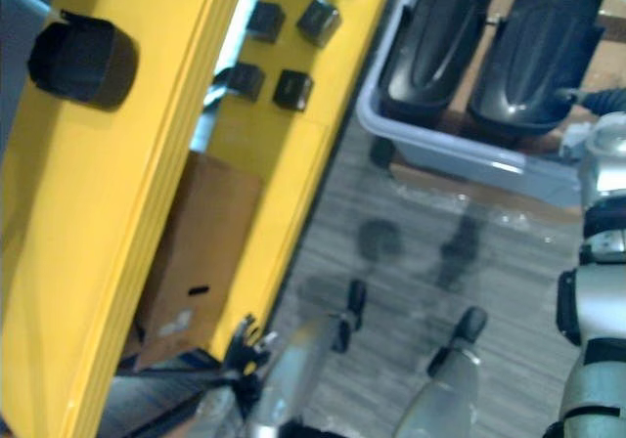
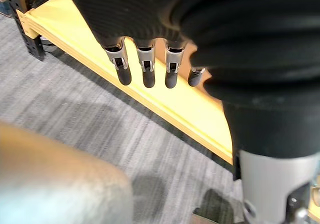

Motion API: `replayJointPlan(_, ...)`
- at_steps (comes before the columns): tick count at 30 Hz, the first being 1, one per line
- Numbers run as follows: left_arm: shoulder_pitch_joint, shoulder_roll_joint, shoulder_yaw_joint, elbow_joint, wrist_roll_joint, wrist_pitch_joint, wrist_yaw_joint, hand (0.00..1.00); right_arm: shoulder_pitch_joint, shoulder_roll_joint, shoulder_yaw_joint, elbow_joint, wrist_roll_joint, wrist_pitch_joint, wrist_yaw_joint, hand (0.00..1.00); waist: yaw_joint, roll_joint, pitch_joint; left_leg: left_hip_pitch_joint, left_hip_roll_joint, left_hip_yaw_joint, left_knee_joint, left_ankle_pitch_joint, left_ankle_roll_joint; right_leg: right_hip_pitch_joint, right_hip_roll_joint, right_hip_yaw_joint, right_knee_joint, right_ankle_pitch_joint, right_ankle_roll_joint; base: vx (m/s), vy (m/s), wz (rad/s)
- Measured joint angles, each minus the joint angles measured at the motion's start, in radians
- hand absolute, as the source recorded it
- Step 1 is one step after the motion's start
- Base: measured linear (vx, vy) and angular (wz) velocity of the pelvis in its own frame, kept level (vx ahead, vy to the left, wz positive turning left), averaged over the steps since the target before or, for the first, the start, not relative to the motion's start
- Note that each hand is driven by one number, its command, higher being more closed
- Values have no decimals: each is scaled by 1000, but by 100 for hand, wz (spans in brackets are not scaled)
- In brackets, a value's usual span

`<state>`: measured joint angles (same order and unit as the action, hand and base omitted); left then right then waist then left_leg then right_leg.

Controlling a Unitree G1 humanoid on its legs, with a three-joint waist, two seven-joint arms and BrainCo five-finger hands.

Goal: Walk over and take plastic housings, then place them on the shelf

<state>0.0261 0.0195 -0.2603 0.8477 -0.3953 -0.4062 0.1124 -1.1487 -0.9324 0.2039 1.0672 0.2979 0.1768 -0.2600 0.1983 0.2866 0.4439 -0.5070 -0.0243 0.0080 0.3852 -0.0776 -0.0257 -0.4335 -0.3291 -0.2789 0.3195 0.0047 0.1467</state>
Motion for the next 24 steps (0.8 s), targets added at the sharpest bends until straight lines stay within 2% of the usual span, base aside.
replayJointPlan(3, -1, 0, -2, -3, 0, 0, -8, 0, -4, -5, 5, 0, 0, 22, 1, 0, 10, 0, 0, -1, 0, 0, -1, 0, 0, -1, -1, -1, 0, -3, -1, 0, 0, 0)
replayJointPlan(4, -1, 0, -3, -5, -1, 0, -9, 0, -5, -6, 7, 0, -8, 32, 13, 100, 12, 0, 0, -2, -1, -1, -1, 0, 0, -1, -2, -3, 0, -4, -1, 0, 0, 0)
replayJointPlan(6, -1, 1, -7, -5, -4, 0, -9, 0, -5, -14, 16, -1, -20, 44, 33, 100, 15, 2, -1, -4, -1, -2, -1, -1, -1, -1, -2, -5, 0, -5, -1, 11, 0, 3)
replayJointPlan(9, -1, 5, -33, -3, -40, 16, -11, 0, -7, -49, 24, -3, -62, 97, 49, 100, 19, 16, -12, -19, -1, -15, 4, -2, -3, -4, -1, -21, 1, -6, -2, 21, 0, 9)
replayJointPlan(16, -1, 3, -38, -1, -69, 16, -20, 0, -9, -78, 24, -3, -150, 185, 63, 100, 35, 23, -17, -19, 6, -14, 5, -4, -5, -8, 2, -21, 5, -13, -8, 0, 0, 0)
replayJointPlan(18, -1, 0, -40, 1, -69, 16, -22, 0, -10, -76, 24, 7, -177, 228, 64, 100, 44, 29, -22, -19, 6, -14, 4, -4, -5, -8, 3, -22, 6, -13, -8, 0, 0, 0)
replayJointPlan(20, 0, -2, -47, 2, -70, 16, -26, 0, -7, -68, 24, 19, -195, 262, 57, 100, 50, 35, -27, -18, 6, -14, 4, -4, -5, -8, 2, -22, 7, -13, -8, 0, 0, 0)
replayJointPlan(24, 0, -2, -62, -3, -79, 14, -27, 0, -7, -56, 23, 20, -264, 328, -28, 100, 60, 38, -29, -12, 5, -14, 1, -3, -5, -2, -1, -23, 12, -15, -7, 0, 0, 0)
